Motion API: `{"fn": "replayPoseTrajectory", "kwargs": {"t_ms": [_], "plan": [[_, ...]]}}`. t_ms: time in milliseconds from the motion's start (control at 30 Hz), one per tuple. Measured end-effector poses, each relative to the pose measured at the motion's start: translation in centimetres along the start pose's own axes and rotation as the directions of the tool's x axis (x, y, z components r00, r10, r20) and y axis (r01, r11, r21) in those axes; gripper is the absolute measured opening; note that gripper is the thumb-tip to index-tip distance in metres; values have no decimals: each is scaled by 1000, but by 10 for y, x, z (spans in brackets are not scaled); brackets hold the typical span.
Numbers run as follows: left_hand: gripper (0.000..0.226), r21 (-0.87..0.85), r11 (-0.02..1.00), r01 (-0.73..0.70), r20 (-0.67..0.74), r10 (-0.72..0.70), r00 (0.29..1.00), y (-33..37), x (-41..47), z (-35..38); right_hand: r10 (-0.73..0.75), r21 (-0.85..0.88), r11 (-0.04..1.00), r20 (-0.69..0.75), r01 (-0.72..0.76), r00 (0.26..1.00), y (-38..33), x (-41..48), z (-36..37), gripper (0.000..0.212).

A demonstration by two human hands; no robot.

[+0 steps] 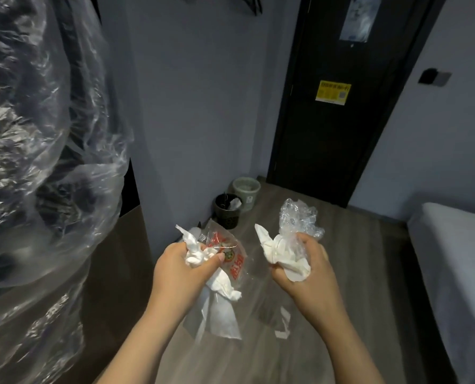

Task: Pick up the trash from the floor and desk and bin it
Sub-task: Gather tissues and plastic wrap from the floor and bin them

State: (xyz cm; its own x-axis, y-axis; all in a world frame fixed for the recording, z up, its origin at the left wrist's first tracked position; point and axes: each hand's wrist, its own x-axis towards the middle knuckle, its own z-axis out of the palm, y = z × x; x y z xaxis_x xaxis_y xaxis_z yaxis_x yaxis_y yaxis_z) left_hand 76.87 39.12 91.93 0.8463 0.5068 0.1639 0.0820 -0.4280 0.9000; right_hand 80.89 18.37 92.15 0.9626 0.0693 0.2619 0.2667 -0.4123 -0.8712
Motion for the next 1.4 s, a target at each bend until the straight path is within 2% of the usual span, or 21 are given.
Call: {"fn": "replayPoseTrajectory", "kwargs": {"t_ms": [167, 333, 500, 667, 900, 1067, 1167, 1400], "plan": [[32, 37, 999, -21, 27, 20, 999, 15, 81, 56, 2, 27, 1000, -13, -2, 1000, 28, 94, -2, 56], [35, 52, 999, -15, -23, 16, 1000, 39, 157, 107, 5, 33, 999, 24, -6, 1000, 53, 192, -10, 56], [33, 59, 998, 2, -4, -2, 1000, 45, 220, 152, 19, 34, 999, 48, -21, 999, 80, 269, -9, 55], [37, 32, 998, 44, 47, -46, 998, 31, 293, 195, 47, 23, 999, 64, -48, 997, 109, 337, 5, 53], [26, 15, 998, 64, 63, -64, 996, 18, 423, 239, 75, -23, 997, 86, -73, 993, 136, 462, 36, 48], [26, 68, 995, 69, 48, -72, 996, 6, 524, 256, 71, -78, 995, 29, -68, 997, 149, 553, 69, 45], [32, 105, 991, 78, 66, -85, 994, -4, 568, 271, 82, -133, 989, 87, -70, 993, 164, 595, 83, 46], [31, 77, 986, 147, 43, -151, 988, -21, 654, 322, 131, -106, 987, 143, -117, 981, 210, 696, 108, 44]]}}
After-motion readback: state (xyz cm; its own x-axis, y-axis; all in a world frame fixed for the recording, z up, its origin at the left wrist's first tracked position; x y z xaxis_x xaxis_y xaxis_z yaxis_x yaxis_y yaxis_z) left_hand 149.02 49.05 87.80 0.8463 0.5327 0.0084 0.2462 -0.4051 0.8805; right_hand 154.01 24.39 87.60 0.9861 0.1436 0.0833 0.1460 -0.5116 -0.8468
